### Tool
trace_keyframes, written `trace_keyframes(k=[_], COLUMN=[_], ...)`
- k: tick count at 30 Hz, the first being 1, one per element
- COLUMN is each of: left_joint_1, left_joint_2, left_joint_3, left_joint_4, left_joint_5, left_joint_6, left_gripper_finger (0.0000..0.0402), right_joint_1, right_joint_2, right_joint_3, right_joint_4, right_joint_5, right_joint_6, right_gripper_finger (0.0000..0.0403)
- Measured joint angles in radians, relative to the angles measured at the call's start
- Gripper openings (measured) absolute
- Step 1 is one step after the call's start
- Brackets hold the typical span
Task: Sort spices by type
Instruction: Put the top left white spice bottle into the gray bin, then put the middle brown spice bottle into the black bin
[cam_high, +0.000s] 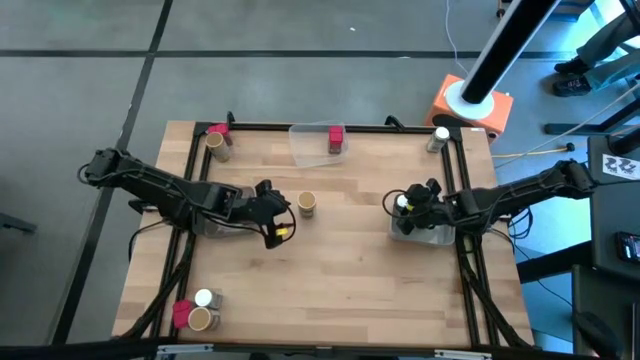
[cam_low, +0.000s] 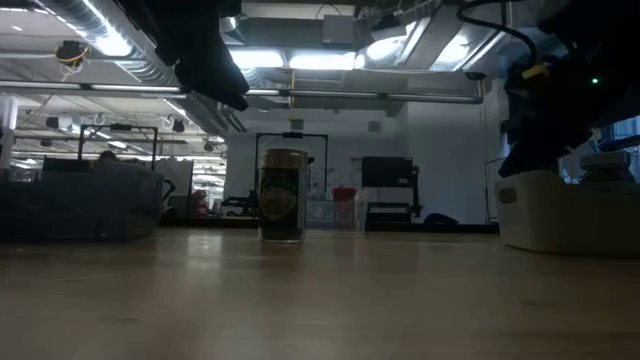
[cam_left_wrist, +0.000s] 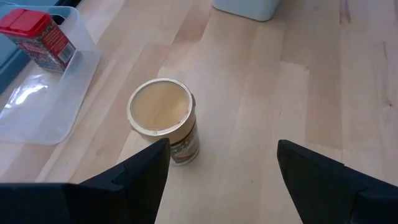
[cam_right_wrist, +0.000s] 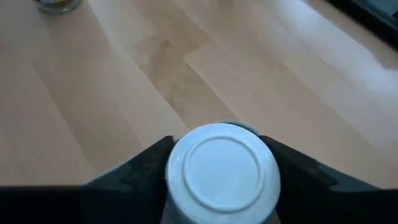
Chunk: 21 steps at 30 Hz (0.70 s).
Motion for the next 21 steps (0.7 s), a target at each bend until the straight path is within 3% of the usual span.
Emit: trace_keyframes(k=[7, 15, 21], left_joint_1=[0.000, 0.000, 0.000], left_joint_2=[0.000, 0.000, 0.000], left_joint_3=[0.000, 0.000, 0.000], left_joint_4=[0.003, 0.002, -0.001], left_joint_5=[0.000, 0.001, 0.001], left_joint_6=[0.002, 0.011, 0.007], left_gripper_finger=[0.0280, 0.0280, 0.0280], right_joint_1=[0.000, 0.000, 0.000], right_joint_2=[0.000, -0.002, -0.002], right_joint_3=[0.025, 0.212, 0.265], right_joint_4=[-0.052, -0.208, -0.069], right_joint_5=[-0.031, -0.041, -0.071], right_joint_6=[-0.017, -0.080, -0.235], right_gripper_finger=[0.0305, 0.0312, 0.0313])
